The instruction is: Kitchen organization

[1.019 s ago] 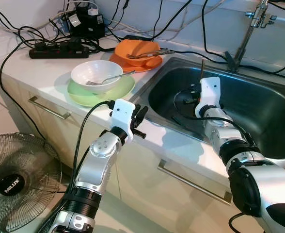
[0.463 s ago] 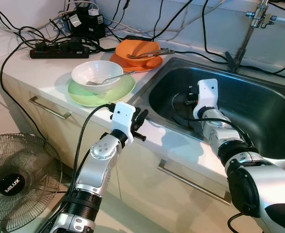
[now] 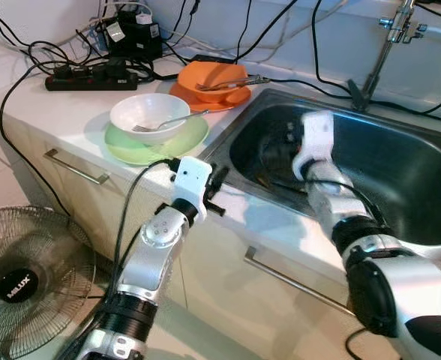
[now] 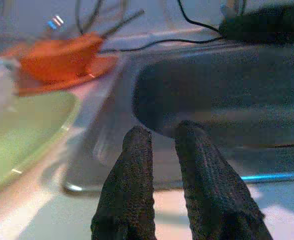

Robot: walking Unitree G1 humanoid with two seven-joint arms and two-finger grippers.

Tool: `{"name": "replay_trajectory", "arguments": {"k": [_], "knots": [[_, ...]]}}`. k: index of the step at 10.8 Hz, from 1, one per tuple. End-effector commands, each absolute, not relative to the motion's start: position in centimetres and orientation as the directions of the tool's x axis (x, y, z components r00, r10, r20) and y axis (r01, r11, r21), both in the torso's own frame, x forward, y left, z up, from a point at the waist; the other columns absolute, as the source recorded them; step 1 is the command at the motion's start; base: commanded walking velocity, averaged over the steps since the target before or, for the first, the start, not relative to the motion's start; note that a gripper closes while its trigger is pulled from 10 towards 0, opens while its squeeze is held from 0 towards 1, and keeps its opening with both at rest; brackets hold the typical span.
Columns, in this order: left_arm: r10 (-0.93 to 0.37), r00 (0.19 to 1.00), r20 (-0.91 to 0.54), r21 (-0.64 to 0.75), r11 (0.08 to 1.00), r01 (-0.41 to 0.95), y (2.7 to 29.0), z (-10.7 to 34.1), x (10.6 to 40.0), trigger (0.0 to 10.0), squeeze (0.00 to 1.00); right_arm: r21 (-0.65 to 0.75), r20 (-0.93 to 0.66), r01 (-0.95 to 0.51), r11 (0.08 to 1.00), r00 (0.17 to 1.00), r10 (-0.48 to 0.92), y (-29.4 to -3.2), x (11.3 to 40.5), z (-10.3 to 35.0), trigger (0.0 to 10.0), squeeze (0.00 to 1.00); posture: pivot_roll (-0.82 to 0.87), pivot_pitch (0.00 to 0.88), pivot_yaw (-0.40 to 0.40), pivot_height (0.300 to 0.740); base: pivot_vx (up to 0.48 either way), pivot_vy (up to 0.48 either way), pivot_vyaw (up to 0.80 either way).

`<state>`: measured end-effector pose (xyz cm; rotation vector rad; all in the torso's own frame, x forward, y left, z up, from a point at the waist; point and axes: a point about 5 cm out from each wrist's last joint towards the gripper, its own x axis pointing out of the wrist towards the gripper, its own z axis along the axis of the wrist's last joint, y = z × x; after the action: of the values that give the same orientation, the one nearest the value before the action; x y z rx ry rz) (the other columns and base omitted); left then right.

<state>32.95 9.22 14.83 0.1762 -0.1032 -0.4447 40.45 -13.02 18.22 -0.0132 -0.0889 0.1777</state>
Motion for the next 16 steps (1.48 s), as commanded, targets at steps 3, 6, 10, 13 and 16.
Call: {"name": "replay_trajectory", "arguments": {"k": [3,6,10,13,16], "knots": [[-0.382,0.897,0.22,0.45,0.856,0.254,9.2,19.4,34.2,10.0,0.0,0.046,0.239,-0.22,0.974,0.949,0.203,-12.3,39.8,19.5,10.0,0.0,0.18,0.008,-0.019,0.74,0.0,0.0,0.0],[-0.309,0.934,0.179,0.592,0.792,0.149,10.2,20.7,37.1,10.0,0.91,0.083,0.223,-0.191,0.978,0.96,0.169,-12.4,38.4,17.2,10.0,0.0,0.17,0.015,-0.007,0.74,0.0,0.0,0.0],[-0.271,0.953,0.134,0.696,0.71,0.104,10.8,20.9,39.5,10.0,0.0,0.102,0.206,-0.174,0.98,0.967,0.15,-12.3,37.6,16.4,10.0,0.0,0.15,0.016,0.003,0.74,0.0,0.0,0.0],[-0.246,0.963,0.109,0.717,0.691,0.095,11.2,21.3,40.5,10.0,0.0,0.113,0.206,-0.177,0.978,0.967,0.152,-12.1,37.4,16.5,10.0,0.0,0.15,0.016,0.001,0.74,0.0,0.0,0.0],[-0.237,0.968,0.083,0.719,0.687,0.107,11.2,21.5,41.1,10.0,0.0,0.118,0.205,-0.183,0.976,0.966,0.157,-11.7,37.0,16.5,10.0,0.0,0.14,0.026,0.009,0.74,0.0,0.0,0.0]]}}
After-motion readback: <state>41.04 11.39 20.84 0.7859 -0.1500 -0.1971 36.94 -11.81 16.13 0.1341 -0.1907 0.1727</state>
